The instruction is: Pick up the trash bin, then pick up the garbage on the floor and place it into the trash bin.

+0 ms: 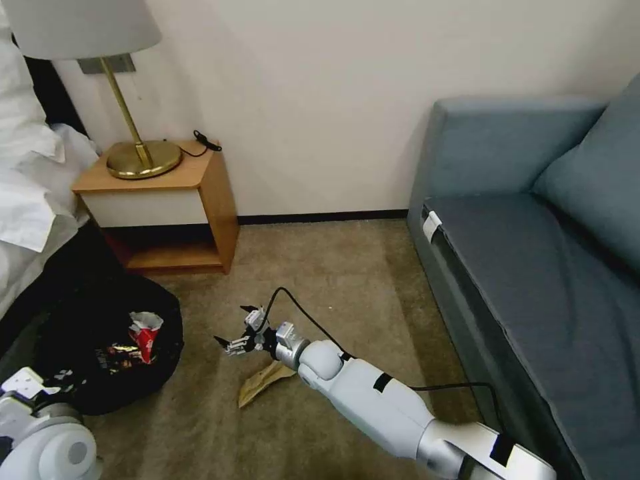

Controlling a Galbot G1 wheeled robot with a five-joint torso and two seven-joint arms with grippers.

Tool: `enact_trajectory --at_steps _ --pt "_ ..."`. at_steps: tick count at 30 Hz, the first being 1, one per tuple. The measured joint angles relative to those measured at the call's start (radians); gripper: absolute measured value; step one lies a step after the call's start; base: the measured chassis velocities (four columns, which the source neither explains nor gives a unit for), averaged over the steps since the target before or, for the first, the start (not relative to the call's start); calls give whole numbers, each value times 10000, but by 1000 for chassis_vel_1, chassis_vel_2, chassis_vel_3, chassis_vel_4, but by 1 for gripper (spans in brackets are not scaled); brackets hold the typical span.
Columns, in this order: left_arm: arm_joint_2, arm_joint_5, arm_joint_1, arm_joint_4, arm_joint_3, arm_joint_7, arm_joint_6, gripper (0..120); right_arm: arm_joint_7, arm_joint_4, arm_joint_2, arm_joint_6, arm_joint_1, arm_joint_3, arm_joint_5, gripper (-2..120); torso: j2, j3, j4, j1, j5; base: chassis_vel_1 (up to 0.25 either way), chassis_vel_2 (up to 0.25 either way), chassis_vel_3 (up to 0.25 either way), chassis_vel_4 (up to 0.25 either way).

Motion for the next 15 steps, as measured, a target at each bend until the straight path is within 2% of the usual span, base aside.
enact_trajectory --at_steps 4,9,12,15 --pt "11 0 -21 32 3 -7 6 0 -79 -132 -52 -42 3 -2 -175 100 0 0 0 0 0 -33 29 38 -34" --pt "7 16 -46 82 11 -65 96 0 -325 -81 -248 -713 17 -190 -308 100 0 0 0 0 0 -12 7 8 -5" --pt "-12 55 -57 93 21 -101 132 0 -928 -21 -381 -1391 123 -289 -523 100 1 0 0 0 0 0 0 0 0" --pt "-13 68 -58 93 22 -110 140 0 -1432 -79 -444 -1692 226 -335 -934 100 0 0 1 0 0 0 0 0 0"
